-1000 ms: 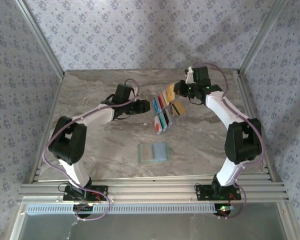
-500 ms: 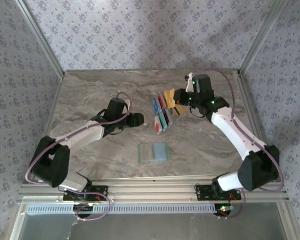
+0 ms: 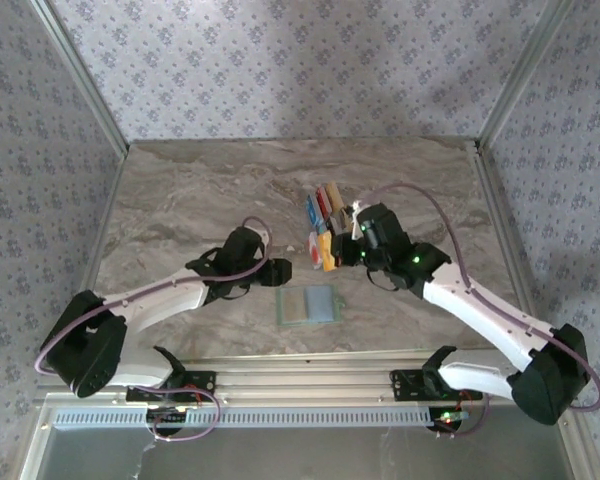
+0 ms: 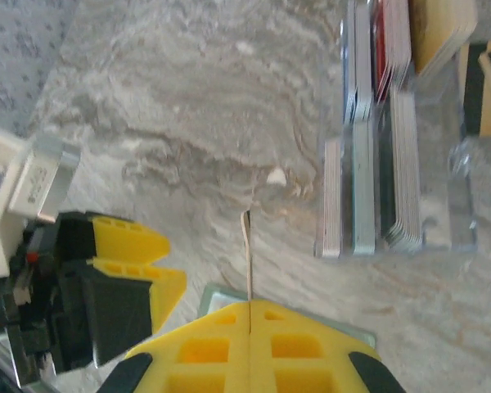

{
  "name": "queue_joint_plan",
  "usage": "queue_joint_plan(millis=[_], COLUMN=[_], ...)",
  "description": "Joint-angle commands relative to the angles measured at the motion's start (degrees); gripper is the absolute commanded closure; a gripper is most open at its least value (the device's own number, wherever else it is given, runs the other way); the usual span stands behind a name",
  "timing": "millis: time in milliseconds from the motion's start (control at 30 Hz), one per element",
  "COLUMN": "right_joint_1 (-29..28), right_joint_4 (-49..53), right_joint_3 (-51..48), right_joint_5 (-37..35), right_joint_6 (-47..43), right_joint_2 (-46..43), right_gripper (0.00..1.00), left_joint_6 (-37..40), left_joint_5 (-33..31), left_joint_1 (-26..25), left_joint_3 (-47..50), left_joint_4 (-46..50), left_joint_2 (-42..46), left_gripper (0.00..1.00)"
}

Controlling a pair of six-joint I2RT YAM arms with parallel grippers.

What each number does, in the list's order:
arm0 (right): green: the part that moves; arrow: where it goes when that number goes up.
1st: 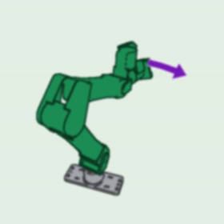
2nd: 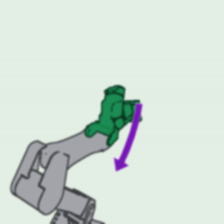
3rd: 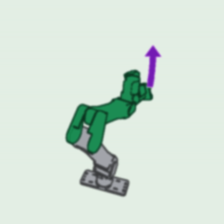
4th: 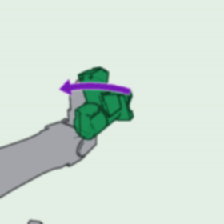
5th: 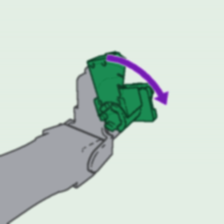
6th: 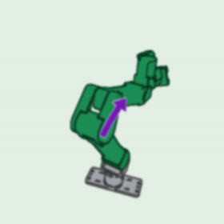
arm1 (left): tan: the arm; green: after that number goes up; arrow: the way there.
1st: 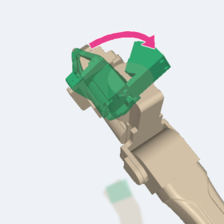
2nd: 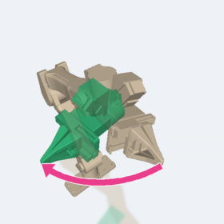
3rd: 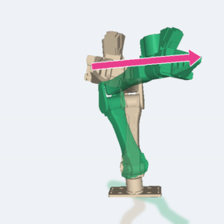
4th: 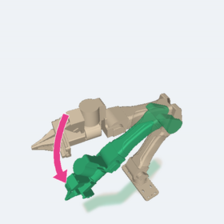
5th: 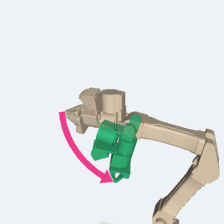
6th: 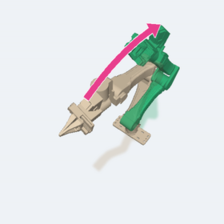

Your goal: Put the credit cards into the card holder

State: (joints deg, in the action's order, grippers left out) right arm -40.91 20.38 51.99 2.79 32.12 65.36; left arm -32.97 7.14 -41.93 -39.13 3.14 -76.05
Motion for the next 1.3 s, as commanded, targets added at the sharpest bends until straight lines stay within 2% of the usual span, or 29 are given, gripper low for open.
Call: queue_joint_plan(millis=[0, 133, 533, 1067, 1267], right_joint_1=[-4.12, -7.84, -11.34, -10.79, -10.86], right_joint_4=[0.82, -1.10, -5.51, -10.24, -10.78], right_joint_3=[-3.48, -7.75, -13.29, -11.13, -10.60], right_joint_5=[-3.95, -3.89, -4.37, -2.45, -1.78], right_joint_6=[3.19, 6.46, 11.24, 11.60, 12.13], right_joint_2=[-1.03, -1.15, 1.92, 11.97, 12.78], right_gripper=[1.00, 1.00, 1.00, 1.00, 1.00], left_joint_6=[0.36, 0.19, -0.52, -1.04, -1.12], left_joint_5=[-3.47, -6.02, -8.40, -10.14, -9.88], left_joint_1=[-1.68, -3.77, -6.52, -7.82, -7.82], left_joint_3=[1.48, 2.56, 3.67, 5.02, 5.14], left_joint_4=[-0.91, -1.37, -3.49, -4.36, -5.36], left_joint_2=[0.84, 0.17, -4.37, -6.05, -7.87], left_gripper=[0.42, 0.42, 0.43, 0.44, 0.45])
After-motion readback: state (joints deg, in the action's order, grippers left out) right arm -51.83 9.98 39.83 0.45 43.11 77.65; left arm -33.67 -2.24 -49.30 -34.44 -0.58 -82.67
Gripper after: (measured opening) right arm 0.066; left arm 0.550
